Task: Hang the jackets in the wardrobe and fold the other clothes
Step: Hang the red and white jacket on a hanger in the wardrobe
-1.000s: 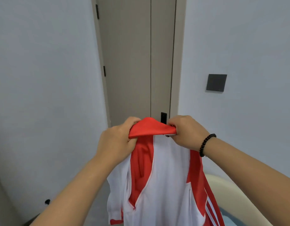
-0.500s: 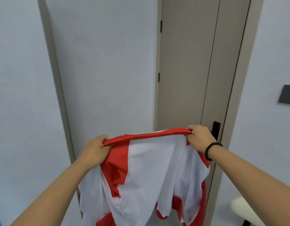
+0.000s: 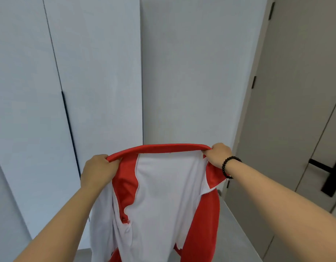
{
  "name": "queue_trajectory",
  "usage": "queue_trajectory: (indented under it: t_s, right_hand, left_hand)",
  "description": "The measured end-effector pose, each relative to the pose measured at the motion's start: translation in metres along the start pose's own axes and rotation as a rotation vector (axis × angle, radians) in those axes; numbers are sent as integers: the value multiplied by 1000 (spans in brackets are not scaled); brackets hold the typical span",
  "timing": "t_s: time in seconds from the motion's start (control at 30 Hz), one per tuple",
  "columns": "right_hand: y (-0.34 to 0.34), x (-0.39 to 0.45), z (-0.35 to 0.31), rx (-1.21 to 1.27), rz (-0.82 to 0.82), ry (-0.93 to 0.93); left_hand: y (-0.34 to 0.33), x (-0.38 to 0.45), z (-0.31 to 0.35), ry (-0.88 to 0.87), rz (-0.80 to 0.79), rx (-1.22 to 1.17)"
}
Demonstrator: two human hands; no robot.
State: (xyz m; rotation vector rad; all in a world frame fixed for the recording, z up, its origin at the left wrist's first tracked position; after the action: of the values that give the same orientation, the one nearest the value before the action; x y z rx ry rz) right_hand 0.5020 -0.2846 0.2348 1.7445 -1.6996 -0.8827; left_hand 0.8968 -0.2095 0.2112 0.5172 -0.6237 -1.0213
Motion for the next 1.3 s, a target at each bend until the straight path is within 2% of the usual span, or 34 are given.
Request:
queue_trajectory:
  t_s: [0.07,0.13,0.17,0.23,0.3,0.37,0.4,0.43,0.5,0.53,0.57,0.6,0.63,0.67,0.7,0.73,0.77,0.8,0.87,0.97,1.07,1.2,1.3]
  right_hand:
    - [-38,10,-24,175,-69,19]
    - [-70,18,-53,285,-138,48]
    - [-80,21,-69,286,-150,81]
    - [-87,23,-102,210,-125,191]
    - [-85,22,-135,80,-104,334]
    - [-76,20,-164,-15,-55,457]
    - [-65,18,-176,-2,4,521]
    - [-50,11,-186,67,93,599]
    - [-18,-21,-194,334,293,827]
    - [-12,-40,-190,477,342,975]
    - [-21,-54,-178,561,329,1091]
    - [-47,-59,-161,579,259,1111]
    - [-90,-56,-142,533,106,1026]
    - [-146,-52,-121,405,-130,874]
    - [-208,-50,-96,201,-383,711]
    - [-259,-48,-64,83,-577,540]
    - [-289,-43,-38,80,-668,380]
    - [-303,-33,-23,138,-682,272]
    - [-306,-7,-12,235,-641,132]
    - [-298,28,-27,294,-614,143]
    - [-292,42,-54,297,-686,232]
    - [-287,49,-80,346,-728,272]
    - [-286,38,-112,375,-769,356]
  left_hand:
    - [3,-5,-19,83,-27,-141]
    - [-7,-10,-23,88,-143,-221]
    - [-13,-12,-18,63,-251,-179]
    - [-18,-15,-10,1,-473,72]
    - [3,-12,-7,-10,-480,283]
    - [45,-5,-1,15,-279,335]
    - [74,-5,7,-4,-102,287]
    - [104,-13,17,-54,112,187]
    - [150,-55,36,-262,526,-34]
    - [155,-83,39,-374,677,-81]
    - [143,-107,36,-422,761,-67]
    - [117,-121,21,-367,752,-10]
    - [77,-121,-3,-224,609,81]
    - [20,-112,-35,-36,309,217]
    - [-42,-110,-77,178,-61,308]
    - [-89,-122,-117,372,-324,264]
    - [-110,-134,-146,522,-406,154]
    - [-111,-141,-166,614,-350,44]
    - [-88,-148,-187,716,-112,-77]
    - [-59,-140,-185,695,126,-274]
    - [-41,-132,-166,636,229,-471]
    - [-25,-133,-150,548,331,-595]
    - [-12,-129,-137,496,339,-667]
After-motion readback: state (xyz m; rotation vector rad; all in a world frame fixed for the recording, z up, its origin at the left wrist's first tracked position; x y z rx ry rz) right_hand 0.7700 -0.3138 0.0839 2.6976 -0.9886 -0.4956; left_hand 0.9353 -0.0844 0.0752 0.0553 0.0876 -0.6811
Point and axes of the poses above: each hand's wrist, its own x-axis towards the middle knuckle, its own y-axis out of the back of the hand, z = x × y, the point moved 10 cm from there along x, towards the middle knuckle, and after that the axes turned 12 degrees about -z, right-handed, at the moved point
